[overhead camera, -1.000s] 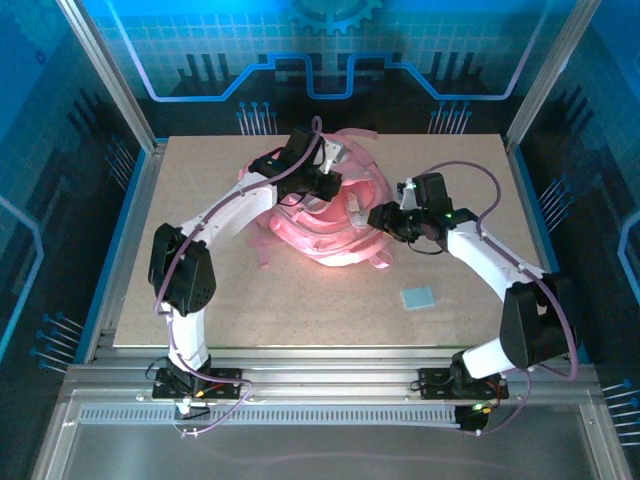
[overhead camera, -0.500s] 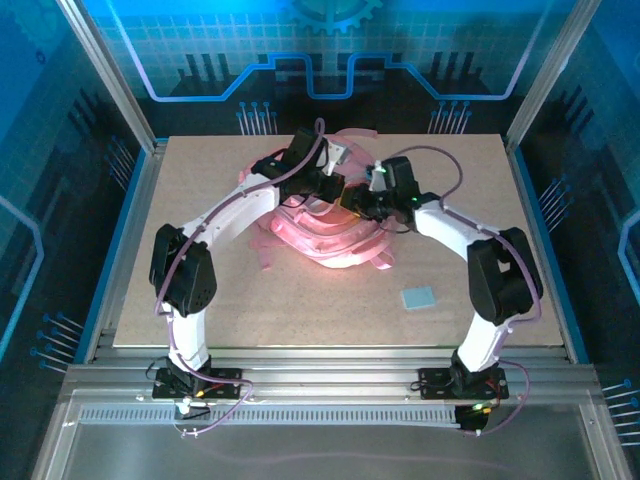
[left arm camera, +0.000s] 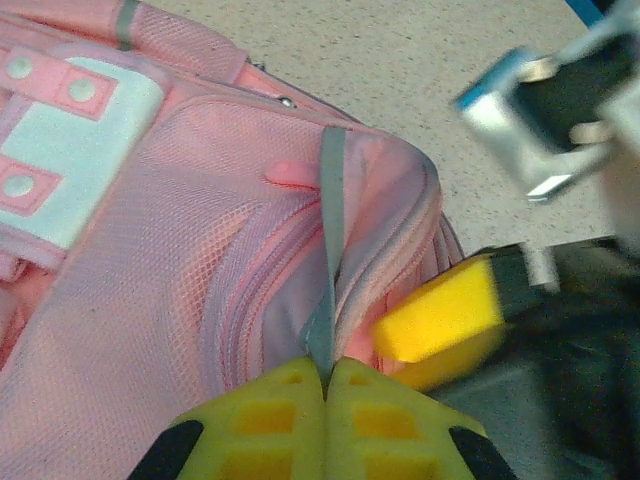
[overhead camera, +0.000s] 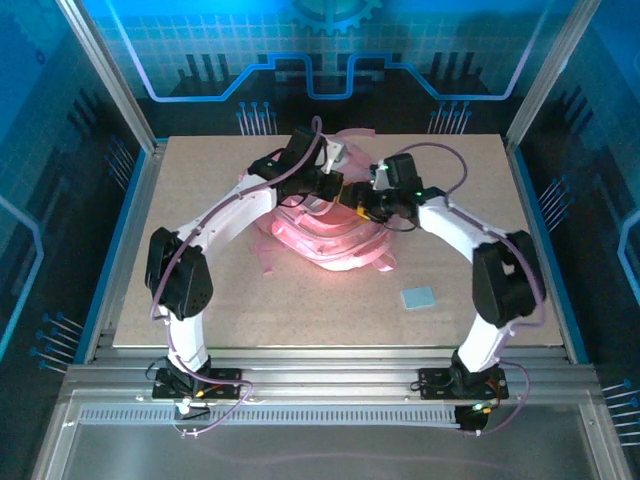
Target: Pack books, pencil case, and school supplies into a backpack
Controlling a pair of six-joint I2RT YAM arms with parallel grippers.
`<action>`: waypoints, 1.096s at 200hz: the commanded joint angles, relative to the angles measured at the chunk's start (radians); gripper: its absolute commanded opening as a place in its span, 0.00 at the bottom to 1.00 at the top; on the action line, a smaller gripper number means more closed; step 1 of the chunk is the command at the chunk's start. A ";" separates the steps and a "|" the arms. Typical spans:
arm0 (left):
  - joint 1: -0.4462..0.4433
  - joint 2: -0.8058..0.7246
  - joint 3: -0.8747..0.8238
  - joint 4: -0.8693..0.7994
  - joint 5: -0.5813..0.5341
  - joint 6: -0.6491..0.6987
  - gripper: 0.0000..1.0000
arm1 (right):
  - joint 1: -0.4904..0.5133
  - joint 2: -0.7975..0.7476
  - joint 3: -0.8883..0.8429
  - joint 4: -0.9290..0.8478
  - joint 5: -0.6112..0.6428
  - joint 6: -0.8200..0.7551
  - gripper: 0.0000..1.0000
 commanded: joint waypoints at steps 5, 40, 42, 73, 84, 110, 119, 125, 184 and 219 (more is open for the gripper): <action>-0.023 -0.047 0.001 0.108 0.066 -0.036 0.00 | -0.016 -0.193 -0.047 -0.341 0.178 -0.147 0.89; -0.023 -0.035 -0.003 0.136 0.086 -0.056 0.00 | -0.025 -0.347 -0.197 -0.569 0.399 -0.109 1.00; -0.023 -0.034 -0.004 0.137 0.089 -0.058 0.00 | -0.025 -0.356 -0.208 -0.574 0.405 -0.102 1.00; -0.024 -0.042 -0.014 0.154 0.097 -0.066 0.00 | -0.025 -0.483 -0.354 -0.644 0.440 0.036 1.00; -0.024 -0.049 -0.024 0.165 0.098 -0.067 0.00 | -0.022 -0.515 -0.418 -0.636 0.438 0.075 1.00; -0.025 -0.072 -0.045 0.177 0.089 -0.064 0.00 | -0.015 -0.511 -0.488 -0.621 0.412 0.170 1.00; -0.024 -0.078 -0.049 0.174 0.085 -0.060 0.00 | -0.005 -0.502 -0.513 -0.605 0.396 0.219 1.00; -0.024 -0.081 -0.053 0.172 0.083 -0.057 0.00 | 0.001 -0.499 -0.533 -0.585 0.385 0.252 1.00; -0.012 -0.108 -0.098 0.181 0.078 -0.061 0.00 | -0.004 -0.394 -0.581 -0.394 0.375 0.332 1.00; -0.007 -0.129 -0.109 0.178 0.073 -0.057 0.00 | -0.021 -0.335 -0.554 -0.372 0.448 0.297 1.00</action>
